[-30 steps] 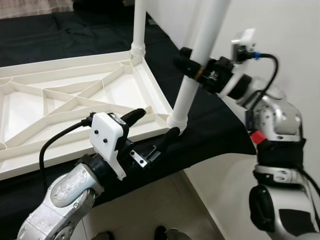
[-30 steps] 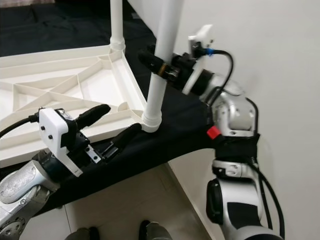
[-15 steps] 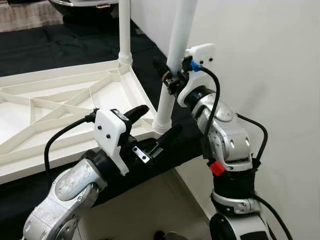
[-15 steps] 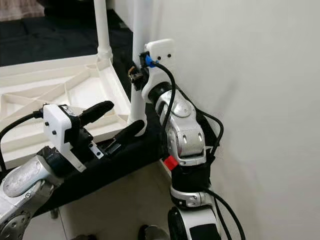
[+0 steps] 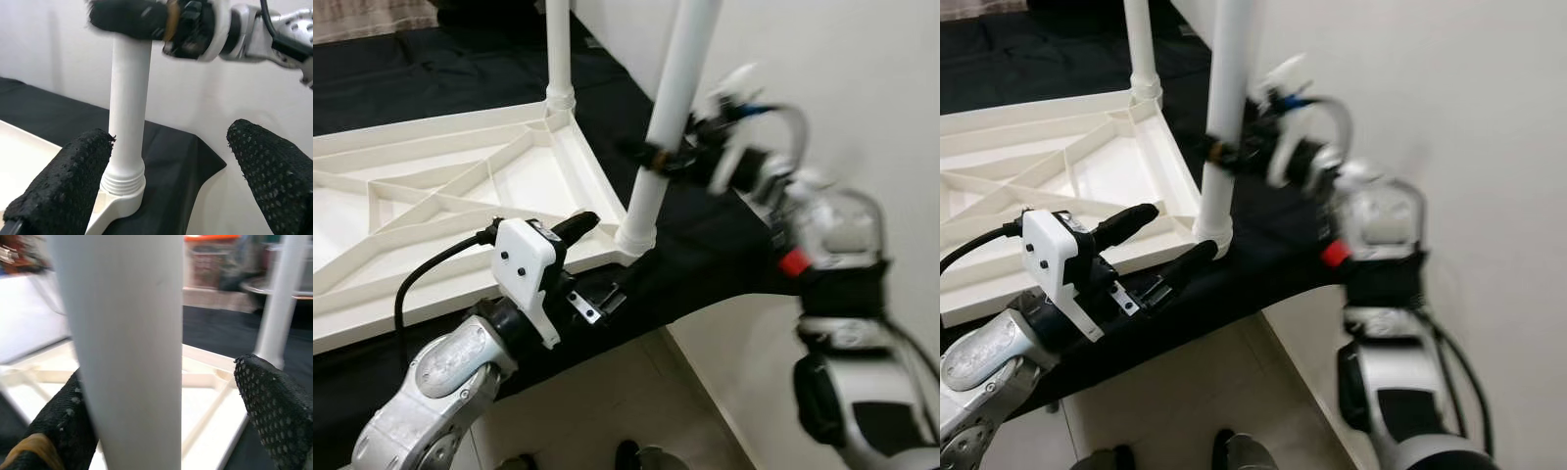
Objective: Building children table
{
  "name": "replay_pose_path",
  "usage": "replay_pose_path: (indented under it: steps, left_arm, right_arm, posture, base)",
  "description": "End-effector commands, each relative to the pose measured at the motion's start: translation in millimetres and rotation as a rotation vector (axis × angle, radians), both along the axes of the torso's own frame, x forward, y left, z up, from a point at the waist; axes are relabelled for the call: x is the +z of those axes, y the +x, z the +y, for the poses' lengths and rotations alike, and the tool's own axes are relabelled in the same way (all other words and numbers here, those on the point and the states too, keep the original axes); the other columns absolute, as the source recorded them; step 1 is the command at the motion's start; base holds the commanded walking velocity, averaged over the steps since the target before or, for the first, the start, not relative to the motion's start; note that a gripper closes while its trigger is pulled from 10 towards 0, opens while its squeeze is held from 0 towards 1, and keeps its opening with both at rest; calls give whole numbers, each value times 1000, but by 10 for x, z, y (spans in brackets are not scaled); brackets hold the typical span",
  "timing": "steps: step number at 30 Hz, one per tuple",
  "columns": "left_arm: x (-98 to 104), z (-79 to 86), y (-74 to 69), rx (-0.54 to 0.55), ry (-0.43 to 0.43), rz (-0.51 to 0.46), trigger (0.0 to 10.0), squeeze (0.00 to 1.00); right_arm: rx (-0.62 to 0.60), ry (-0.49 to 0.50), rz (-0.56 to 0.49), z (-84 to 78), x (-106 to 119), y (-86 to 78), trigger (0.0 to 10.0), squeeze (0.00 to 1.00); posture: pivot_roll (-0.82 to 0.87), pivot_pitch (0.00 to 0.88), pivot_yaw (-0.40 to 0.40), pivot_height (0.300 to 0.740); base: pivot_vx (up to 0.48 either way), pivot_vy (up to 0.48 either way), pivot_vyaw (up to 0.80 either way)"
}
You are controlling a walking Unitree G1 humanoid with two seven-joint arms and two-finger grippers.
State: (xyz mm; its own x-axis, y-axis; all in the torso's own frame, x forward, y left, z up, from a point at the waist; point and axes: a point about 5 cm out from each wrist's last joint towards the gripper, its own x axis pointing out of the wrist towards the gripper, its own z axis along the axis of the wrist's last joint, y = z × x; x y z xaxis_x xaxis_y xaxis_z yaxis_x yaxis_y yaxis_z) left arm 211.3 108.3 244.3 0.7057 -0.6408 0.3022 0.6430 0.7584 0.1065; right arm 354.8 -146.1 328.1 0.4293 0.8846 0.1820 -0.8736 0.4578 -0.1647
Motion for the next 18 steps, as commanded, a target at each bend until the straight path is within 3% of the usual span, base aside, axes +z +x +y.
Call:
replay_pose_path:
  steps: [1, 6, 12, 13, 14, 15, 18]
  left_arm:
    - [5, -4, -67, -14, 13, -3, 10000, 0]
    - [16, 60, -127, 11, 26, -4, 10000, 0]
    - [33, 94, -164, 28, 34, -10, 10000, 0]
    - [55, 104, -195, 34, 42, -18, 10000, 0]
    - [55, 104, -195, 34, 42, -18, 10000, 0]
    - [76, 125, -243, 42, 53, -25, 10000, 0]
    - [100, 167, -352, 65, 81, -28, 10000, 0]
  right_arm:
    - [60, 3, 8, -58, -8, -6, 10000, 0]
    - [192, -93, 10, -173, 3, -31, 10000, 0]
    - [243, -115, 5, -198, 44, 0, 10000, 0]
    - [267, -128, 5, -190, 49, 10, 4941, 0]
    - [267, -128, 5, -190, 49, 10, 4941, 0]
    - [285, -135, 9, -194, 53, 26, 0, 0]
    - [285, -149, 8, -216, 53, 52, 0, 0]
  posture:
    - [49, 256, -120, 740]
    - [63, 263, -128, 740]
    - [65, 263, -133, 740]
    - [67, 262, -135, 740]
    - [67, 262, -135, 740]
    - [66, 263, -137, 740]
    - [76, 266, -146, 740]
  base:
    - [0, 0, 0]
    - [0, 0, 0]
    - [0, 0, 0]
    - [0, 0, 0]
    - [0, 0, 0]
    - [0, 0, 0]
    - [0, 0, 0]
